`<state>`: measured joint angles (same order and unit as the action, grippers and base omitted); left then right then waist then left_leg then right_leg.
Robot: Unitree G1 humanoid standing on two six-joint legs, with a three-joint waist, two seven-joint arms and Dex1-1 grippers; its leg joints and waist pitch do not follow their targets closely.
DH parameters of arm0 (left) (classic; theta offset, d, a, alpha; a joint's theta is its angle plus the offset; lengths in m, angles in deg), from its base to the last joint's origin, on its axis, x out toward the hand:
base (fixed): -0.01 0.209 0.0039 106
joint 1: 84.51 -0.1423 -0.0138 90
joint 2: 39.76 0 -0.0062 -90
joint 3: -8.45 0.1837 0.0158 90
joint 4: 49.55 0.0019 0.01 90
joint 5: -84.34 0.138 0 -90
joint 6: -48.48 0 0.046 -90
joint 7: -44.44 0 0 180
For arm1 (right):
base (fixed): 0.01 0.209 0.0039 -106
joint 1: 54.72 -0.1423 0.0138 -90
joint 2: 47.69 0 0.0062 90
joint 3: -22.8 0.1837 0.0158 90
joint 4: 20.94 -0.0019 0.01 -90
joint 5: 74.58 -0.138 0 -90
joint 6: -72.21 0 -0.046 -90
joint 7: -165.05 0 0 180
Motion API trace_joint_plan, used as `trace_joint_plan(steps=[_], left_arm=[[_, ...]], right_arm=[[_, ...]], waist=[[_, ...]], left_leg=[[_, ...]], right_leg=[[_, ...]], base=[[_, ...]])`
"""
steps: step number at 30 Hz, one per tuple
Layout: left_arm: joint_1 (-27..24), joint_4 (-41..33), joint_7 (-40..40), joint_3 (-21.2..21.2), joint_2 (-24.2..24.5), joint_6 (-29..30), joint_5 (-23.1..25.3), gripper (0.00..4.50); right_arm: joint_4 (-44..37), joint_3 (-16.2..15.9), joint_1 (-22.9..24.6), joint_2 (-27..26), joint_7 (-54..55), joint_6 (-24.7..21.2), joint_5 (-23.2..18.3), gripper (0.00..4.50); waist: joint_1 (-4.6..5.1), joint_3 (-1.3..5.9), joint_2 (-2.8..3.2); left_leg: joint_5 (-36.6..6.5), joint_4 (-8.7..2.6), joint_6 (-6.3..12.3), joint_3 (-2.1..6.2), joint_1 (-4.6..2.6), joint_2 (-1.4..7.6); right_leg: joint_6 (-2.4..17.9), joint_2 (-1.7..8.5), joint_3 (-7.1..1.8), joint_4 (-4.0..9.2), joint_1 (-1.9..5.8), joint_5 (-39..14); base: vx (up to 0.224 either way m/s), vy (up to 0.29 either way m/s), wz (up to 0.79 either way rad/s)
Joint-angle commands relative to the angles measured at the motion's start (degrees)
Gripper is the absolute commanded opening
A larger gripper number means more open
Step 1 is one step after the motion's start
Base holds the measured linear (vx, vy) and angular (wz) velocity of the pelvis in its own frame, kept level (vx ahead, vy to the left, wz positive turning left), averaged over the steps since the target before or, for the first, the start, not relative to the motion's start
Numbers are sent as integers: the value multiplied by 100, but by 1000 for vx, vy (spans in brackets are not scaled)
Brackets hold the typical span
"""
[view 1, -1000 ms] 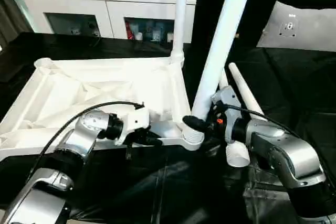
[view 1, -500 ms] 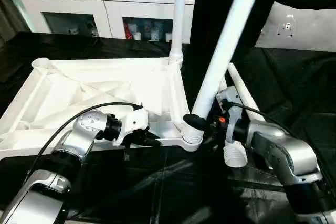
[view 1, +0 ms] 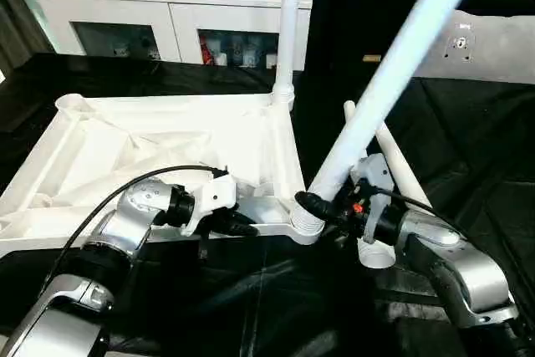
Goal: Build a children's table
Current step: Insert table leg to table base
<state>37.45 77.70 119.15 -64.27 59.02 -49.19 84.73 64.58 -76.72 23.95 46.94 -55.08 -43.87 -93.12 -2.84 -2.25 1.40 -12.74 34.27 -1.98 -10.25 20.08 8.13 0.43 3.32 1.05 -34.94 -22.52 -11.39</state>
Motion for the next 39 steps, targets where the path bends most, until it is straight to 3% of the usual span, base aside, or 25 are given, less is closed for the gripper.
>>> trace_joint_plan(steps=[1, 7, 11, 12, 13, 17, 18, 19, 27, 30, 31, 33, 37, 38, 39], left_arm=[[-24, -192, 89, -48, -68, -64, -178, 0], [18, -193, 203, 42, 21, -190, -95, 0], [115, -187, 373, 85, 106, -240, -59, 0], [166, -160, 424, 96, 130, -270, -46, 0], [189, -151, 444, 98, 140, -277, -43, 0], [332, -89, 526, 111, 188, -310, -27, 0], [439, -19, 537, 106, 199, -313, -9, 0], [473, 8, 535, 103, 202, -316, -2, 0], [610, 154, 439, -53, 365, -286, -3, 0], [321, -305, 147, -261, 523, 255, -127, 0], [248, -442, 73, -308, 545, 392, -151, 0], [35, -860, -98, -402, 607, 724, -178, 0], [-649, -2227, -484, -634, 650, 1752, -328, 0], [-1028, -2998, -715, -695, 568, 2277, -415, 0], [-1180, -3325, -787, -663, 526, 2498, -427, 0]], right_arm=[[525, -540, 237, 164, -13, -235, 526, 188], [819, -770, 17, 136, -275, -132, 613, 188], [1094, -1026, -139, 243, -630, -59, 694, 188], [1135, -1097, -161, 280, -747, -60, 705, 188], [1141, -1129, -164, 297, -797, -63, 709, 188], [1143, -1308, -171, 385, -1085, -75, 768, 188], [1140, -1386, -179, 409, -1174, -66, 806, 188], [1147, -1402, -187, 410, -1194, -61, 812, 188], [1342, -1376, -310, 276, -1136, 38, 856, 188], [1662, -1074, -463, -77, -624, 56, 914, 188], [1717, -1013, -492, -146, -504, 45, 927, 188], [1869, -890, -572, -296, -186, 45, 985, 188], [2261, -603, -803, -662, 445, 31, 993, 188], [2521, -510, -993, -830, 651, 76, 1010, 188], [2650, -480, -1095, -904, 718, 85, 1012, 188]], waist=[[-17, 238, -25], [42, 220, -14], [61, 228, -21], [69, 218, -62], [53, 183, -55], [47, 166, -64], [59, 136, -117], [43, 134, -97], [62, 78, -132], [84, 88, -96], [111, 64, -112], [127, 85, -98], [254, 87, -94], [250, 109, -118], [299, 93, -135]], left_leg=[[-1116, -461, 28, 193, -15, 475], [-1403, -492, -30, 223, -21, 486], [-1344, -486, -16, 221, -18, 491], [-1319, -486, 5, 209, -12, 489], [-1305, -491, 42, 204, -17, 490], [-1316, -514, 58, 208, -25, 506], [-1332, -520, 72, 200, -20, 504], [-1406, -522, 57, 205, -31, 494], [-1678, -571, -76, 238, -37, 529], [-1790, -589, -168, 267, -29, 532], [-1851, -604, -203, 281, 1, 530], [-1891, -596, -238, 287, -26, 537], [-1738, -619, -253, 303, 64, 525], [-1768, -595, -243, 278, 22, 522], [-1791, -592, -229, 287, 23, 533]], right_leg=[[1320, 535, -271, 446, 245, -1264], [1256, 546, -274, 479, 220, -1728], [1303, 549, -278, 471, 224, -1582], [1305, 542, -280, 477, 220, -1544], [1309, 547, -293, 486, 198, -1516], [1353, 532, -283, 460, 207, -1276], [1365, 528, -283, 466, 194, -1240], [1333, 541, -288, 477, 201, -1440], [1296, 571, -302, 509, 168, -1817], [1288, 588, -304, 501, 167, -1985], [1245, 591, -302, 514, 171, -2168], [1209, 598, -314, 518, 145, -2308], [1276, 570, -293, 489, 175, -2063], [1269, 556, -296, 497, 151, -2115], [1357, 569, -301, 490, 138, -2138]], base=[[0, 0, 0], [0, 0, 0], [0, 0, 0], [0, 0, 0], [0, 0, 0], [0, 0, 0], [0, 0, 0], [0, 0, 0], [0, 0, 0], [0, 0, 0], [0, 0, 0], [0, 0, 0], [0, 0, 0], [0, 0, 0], [0, 0, 0]])
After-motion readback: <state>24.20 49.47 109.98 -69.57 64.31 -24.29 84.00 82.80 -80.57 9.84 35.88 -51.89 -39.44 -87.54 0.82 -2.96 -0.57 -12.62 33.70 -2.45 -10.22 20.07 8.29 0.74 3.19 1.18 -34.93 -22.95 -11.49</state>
